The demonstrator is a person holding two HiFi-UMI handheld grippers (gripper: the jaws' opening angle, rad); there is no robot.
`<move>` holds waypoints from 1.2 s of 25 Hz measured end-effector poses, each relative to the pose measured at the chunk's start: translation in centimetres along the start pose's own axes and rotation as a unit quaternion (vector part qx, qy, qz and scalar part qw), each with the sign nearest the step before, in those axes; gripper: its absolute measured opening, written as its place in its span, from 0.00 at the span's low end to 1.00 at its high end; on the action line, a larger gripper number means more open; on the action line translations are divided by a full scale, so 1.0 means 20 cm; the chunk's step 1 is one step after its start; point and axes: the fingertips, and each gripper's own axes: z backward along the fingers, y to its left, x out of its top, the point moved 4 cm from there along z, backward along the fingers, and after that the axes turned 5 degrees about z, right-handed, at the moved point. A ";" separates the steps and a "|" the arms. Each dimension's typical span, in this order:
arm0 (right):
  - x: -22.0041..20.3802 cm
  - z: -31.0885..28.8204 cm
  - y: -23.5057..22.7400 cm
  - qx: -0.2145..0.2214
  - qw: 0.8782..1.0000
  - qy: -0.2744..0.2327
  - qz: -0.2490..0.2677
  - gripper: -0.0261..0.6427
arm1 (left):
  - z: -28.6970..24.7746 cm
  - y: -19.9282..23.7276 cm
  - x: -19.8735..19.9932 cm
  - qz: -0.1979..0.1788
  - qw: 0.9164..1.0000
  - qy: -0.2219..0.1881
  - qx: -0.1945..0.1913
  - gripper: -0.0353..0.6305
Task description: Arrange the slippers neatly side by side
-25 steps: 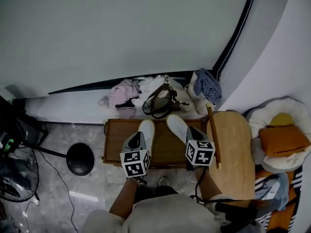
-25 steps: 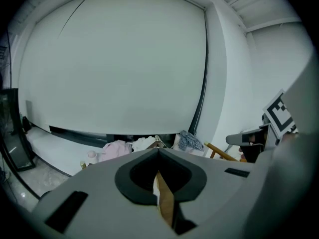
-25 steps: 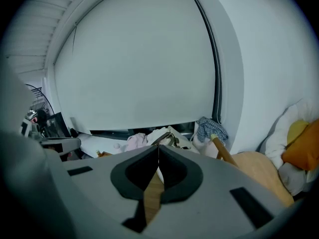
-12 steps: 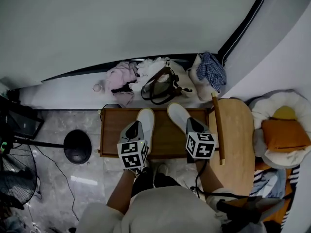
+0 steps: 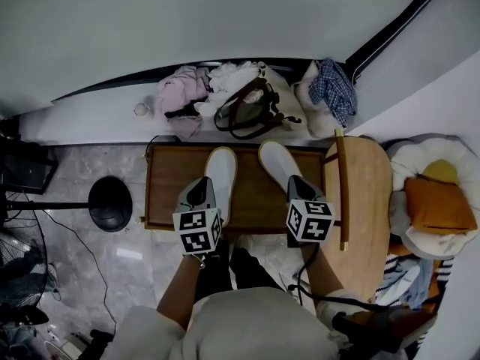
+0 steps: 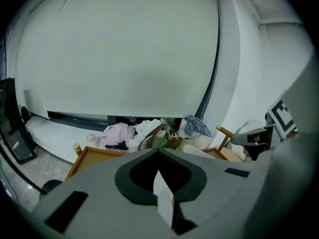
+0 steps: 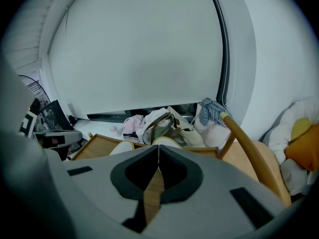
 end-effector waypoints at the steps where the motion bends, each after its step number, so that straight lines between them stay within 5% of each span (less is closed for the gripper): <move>1: -0.02 -0.01 0.00 -0.001 1.000 0.005 0.000 0.09 | -0.01 0.01 -0.02 0.001 1.000 0.005 0.001 0.07; 23: -0.16 -0.23 -0.05 0.017 0.997 0.067 0.040 0.10 | -0.10 0.13 -0.19 0.019 0.998 0.049 0.029 0.07; 30: -0.17 -0.30 -0.08 0.020 0.995 0.083 0.054 0.19 | -0.11 0.17 -0.19 0.026 0.998 0.051 0.038 0.07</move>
